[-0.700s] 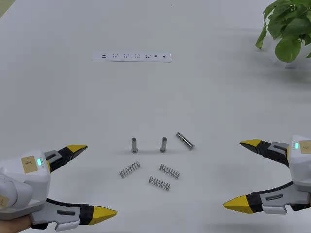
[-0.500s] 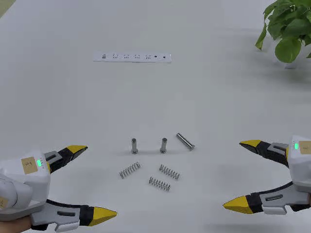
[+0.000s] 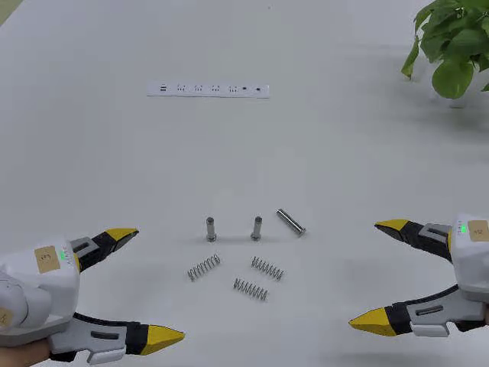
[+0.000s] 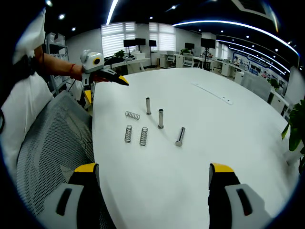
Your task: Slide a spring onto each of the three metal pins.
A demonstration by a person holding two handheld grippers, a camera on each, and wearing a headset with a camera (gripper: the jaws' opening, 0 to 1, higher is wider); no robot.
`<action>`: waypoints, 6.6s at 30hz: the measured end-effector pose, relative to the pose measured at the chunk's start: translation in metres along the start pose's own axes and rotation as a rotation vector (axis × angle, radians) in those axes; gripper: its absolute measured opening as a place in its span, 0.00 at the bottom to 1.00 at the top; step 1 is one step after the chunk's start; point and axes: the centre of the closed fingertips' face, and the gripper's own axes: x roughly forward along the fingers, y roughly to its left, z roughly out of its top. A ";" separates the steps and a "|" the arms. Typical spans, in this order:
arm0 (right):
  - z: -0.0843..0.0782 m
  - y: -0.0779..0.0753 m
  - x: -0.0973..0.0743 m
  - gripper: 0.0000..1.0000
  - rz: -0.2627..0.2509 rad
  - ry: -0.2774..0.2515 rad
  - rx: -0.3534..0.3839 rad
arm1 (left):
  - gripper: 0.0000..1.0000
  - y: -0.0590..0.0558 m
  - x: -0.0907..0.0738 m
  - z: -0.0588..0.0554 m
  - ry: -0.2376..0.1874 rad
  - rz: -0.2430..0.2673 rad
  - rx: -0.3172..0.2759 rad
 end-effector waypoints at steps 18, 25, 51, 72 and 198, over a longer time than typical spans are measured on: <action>0.006 -0.007 0.003 0.93 0.003 0.018 0.003 | 1.00 0.002 0.002 0.001 -0.015 -0.003 -0.014; 0.020 -0.019 0.007 0.88 -0.002 0.011 0.012 | 1.00 0.005 0.003 0.002 -0.024 -0.003 -0.022; 0.060 -0.070 0.068 0.60 0.017 0.117 0.082 | 1.00 0.015 0.006 0.016 -0.066 0.000 -0.029; 0.040 -0.079 0.129 0.28 0.002 0.333 0.189 | 1.00 0.022 0.008 0.021 -0.101 0.009 -0.067; 0.029 -0.066 0.082 0.09 -0.101 0.233 0.225 | 0.99 0.010 0.011 0.030 -0.101 -0.023 -0.057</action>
